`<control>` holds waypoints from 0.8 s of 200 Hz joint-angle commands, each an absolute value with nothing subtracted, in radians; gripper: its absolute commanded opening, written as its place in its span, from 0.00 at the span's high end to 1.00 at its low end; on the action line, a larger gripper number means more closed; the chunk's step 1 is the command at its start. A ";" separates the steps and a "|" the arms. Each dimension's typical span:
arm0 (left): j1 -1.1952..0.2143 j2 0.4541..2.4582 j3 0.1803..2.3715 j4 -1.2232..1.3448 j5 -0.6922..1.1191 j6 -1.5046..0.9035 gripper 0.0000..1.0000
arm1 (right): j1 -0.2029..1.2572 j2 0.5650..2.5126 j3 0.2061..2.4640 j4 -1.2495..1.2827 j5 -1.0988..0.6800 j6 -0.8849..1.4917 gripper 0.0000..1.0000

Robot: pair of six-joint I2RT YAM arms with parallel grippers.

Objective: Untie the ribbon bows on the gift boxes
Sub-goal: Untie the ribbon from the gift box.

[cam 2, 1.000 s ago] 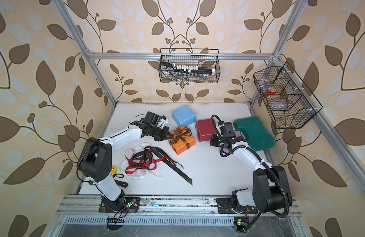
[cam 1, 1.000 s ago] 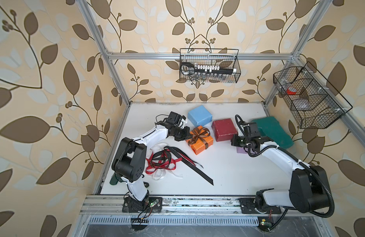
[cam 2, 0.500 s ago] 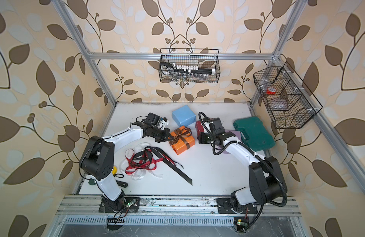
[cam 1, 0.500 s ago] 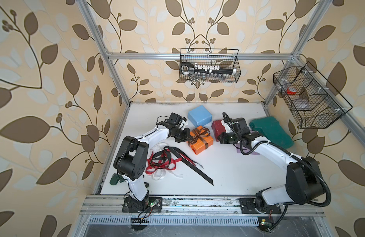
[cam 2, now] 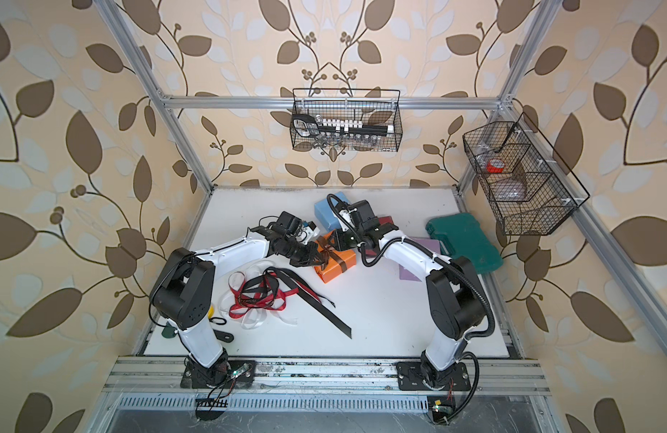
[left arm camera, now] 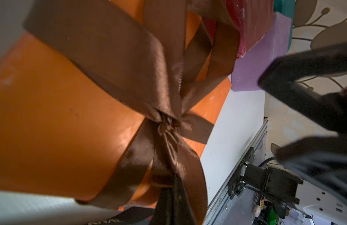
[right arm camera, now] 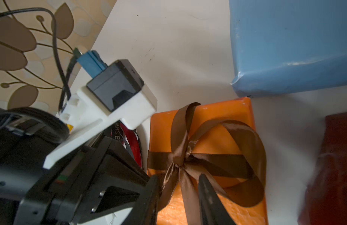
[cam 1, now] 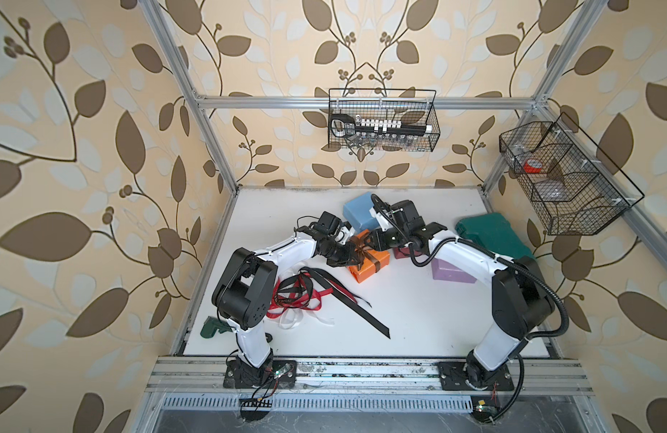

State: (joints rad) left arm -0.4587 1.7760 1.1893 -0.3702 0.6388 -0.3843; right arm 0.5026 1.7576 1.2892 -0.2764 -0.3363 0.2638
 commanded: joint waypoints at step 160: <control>-0.456 1.764 1.184 -0.378 0.664 -0.353 1.00 | 0.586 1.961 1.464 -0.341 -0.101 0.169 0.68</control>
